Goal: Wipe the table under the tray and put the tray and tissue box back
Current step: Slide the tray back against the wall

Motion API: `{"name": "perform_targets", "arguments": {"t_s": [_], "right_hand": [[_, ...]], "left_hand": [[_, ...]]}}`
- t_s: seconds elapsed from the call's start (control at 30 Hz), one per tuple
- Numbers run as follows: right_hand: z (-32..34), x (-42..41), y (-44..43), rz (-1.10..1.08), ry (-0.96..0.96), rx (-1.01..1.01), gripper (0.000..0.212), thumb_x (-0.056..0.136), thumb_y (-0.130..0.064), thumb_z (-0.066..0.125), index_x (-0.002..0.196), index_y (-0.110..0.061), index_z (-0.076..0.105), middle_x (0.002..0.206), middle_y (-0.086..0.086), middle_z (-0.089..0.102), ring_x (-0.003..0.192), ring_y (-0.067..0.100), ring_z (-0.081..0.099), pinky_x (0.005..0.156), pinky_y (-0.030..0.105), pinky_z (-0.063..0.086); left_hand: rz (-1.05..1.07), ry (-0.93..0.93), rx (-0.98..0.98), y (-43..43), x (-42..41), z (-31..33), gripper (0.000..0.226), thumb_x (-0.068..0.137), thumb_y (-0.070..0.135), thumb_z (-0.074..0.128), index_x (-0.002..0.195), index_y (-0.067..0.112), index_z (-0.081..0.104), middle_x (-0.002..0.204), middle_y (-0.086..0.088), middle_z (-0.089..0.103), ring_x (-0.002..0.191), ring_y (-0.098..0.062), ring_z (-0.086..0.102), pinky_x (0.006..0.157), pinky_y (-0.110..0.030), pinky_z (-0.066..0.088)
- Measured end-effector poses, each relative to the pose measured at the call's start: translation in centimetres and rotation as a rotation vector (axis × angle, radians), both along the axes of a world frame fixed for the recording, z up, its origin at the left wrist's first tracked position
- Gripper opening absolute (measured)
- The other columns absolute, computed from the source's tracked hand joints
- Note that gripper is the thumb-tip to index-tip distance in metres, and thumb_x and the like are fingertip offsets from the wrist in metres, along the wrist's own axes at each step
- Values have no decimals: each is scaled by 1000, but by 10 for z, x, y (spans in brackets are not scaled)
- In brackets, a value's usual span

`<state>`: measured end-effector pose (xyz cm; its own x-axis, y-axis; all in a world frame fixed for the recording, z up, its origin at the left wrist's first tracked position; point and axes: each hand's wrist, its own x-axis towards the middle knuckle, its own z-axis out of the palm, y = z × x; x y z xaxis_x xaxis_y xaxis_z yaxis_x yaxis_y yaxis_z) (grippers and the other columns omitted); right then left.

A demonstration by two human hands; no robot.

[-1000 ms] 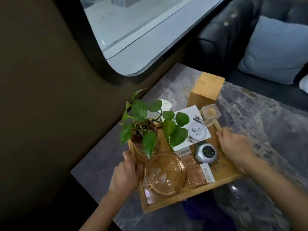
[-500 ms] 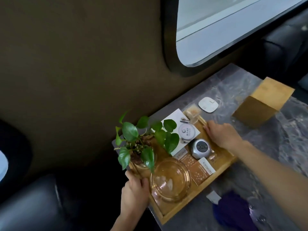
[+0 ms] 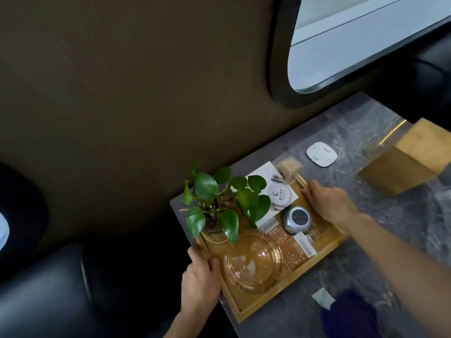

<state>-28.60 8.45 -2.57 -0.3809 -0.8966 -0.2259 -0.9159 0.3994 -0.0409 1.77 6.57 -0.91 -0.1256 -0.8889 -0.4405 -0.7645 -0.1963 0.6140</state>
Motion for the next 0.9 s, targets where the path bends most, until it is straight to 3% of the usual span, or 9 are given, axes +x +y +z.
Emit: {"name": "perform_targets", "arguments": {"t_s": [0.07,0.2,0.27,0.33,0.43,0.53,0.63,0.73,0.9], "right_hand": [[-1,-4,3,-33,-91,-6,33,95,-41,32,98,-9,43,83,15,66,76,35,62,64,38,44],[12,-14,17,-145,-500,-10,38,87,-48,48,115,-23,49,97,-2,61,89,20,58,79,38,48],[22,-17,27,-178,-751,39,50,79,-47,60,123,-31,44,106,-11,57,96,12,58,84,29,46],[29,-20,41,-150,-875,148,76,65,-50,73,128,-38,33,120,-15,51,106,3,54,89,20,44],[23,-30,59,-93,-728,355,122,52,-44,85,141,-41,2,139,-3,27,130,15,31,111,34,27],[14,-32,64,-60,-607,432,134,54,-26,86,140,-37,-16,151,10,12,140,24,13,116,42,16],[10,-27,59,30,-536,338,126,57,-17,83,143,-25,-8,149,15,22,136,26,22,114,41,22],[10,-25,55,72,-565,209,109,58,-16,80,138,-33,9,132,10,44,121,22,45,105,39,37],[9,-25,42,75,-529,168,100,60,-18,78,138,-28,16,127,7,48,110,20,52,97,40,45]], "left_hand": [[-16,42,14,4,3,4,25,94,37,40,108,18,33,90,-8,65,93,-35,65,80,-42,51],[-208,-50,41,13,10,5,81,80,68,37,139,17,15,115,-7,66,102,-27,65,86,-39,51],[-290,-78,97,21,12,5,108,69,78,42,145,18,-6,136,-5,53,116,-22,58,94,-35,47],[-355,-87,130,30,11,6,131,58,80,53,143,14,-22,151,-2,30,133,-16,40,103,-27,39],[-430,-139,99,39,11,3,146,51,74,67,128,11,-40,150,-2,16,139,-13,25,110,-21,25],[-455,-165,71,39,12,-1,147,54,66,72,125,8,-43,147,-1,15,138,-14,21,113,-20,18],[-452,-160,41,40,11,-2,143,58,59,72,135,3,-34,148,-3,16,139,-15,19,114,-20,17],[-425,-136,43,40,10,-2,139,60,56,71,137,3,-31,148,-4,16,140,-17,19,114,-21,17],[-394,-56,50,33,14,-4,136,62,52,71,137,5,-32,144,-5,21,137,-17,23,114,-24,23]]}}
